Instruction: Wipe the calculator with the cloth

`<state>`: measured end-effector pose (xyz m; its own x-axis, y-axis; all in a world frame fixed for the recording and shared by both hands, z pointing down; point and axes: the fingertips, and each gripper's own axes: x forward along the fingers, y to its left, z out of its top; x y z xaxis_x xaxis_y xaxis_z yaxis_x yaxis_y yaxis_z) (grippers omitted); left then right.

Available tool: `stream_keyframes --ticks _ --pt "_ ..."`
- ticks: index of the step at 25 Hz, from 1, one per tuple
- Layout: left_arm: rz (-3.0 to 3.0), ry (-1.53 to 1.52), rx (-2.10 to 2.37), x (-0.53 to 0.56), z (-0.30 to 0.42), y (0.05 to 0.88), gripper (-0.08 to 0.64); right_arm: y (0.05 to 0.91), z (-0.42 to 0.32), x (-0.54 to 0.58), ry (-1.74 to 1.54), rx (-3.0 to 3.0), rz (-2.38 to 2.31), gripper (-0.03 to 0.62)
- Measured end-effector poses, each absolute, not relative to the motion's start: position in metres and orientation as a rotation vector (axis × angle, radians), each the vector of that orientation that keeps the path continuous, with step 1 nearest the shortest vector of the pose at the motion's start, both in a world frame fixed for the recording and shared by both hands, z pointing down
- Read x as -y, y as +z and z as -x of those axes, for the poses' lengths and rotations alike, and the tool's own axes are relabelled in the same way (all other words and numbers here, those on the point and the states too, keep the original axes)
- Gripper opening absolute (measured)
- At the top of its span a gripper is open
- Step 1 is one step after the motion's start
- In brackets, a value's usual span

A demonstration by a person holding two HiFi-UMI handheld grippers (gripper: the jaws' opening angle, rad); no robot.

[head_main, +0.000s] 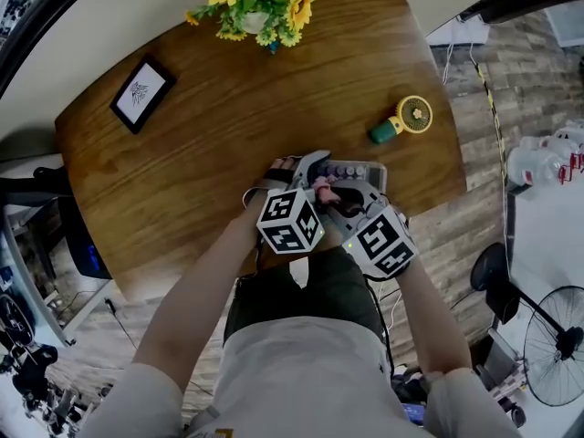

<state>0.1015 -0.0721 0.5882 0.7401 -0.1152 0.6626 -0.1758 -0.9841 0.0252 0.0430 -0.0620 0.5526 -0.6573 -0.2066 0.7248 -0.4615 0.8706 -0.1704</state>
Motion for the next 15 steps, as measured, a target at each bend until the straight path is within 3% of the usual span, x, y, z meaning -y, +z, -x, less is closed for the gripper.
stream_keyframes --ticks 8,15 --pt "-2.845 1.085 0.237 0.07 -0.102 0.588 0.494 0.553 -0.054 0.045 0.438 2.227 -0.243 0.038" --pt "-2.849 1.082 0.237 0.07 -0.101 0.588 0.494 0.556 -0.118 0.028 0.528 2.018 -0.174 0.043"
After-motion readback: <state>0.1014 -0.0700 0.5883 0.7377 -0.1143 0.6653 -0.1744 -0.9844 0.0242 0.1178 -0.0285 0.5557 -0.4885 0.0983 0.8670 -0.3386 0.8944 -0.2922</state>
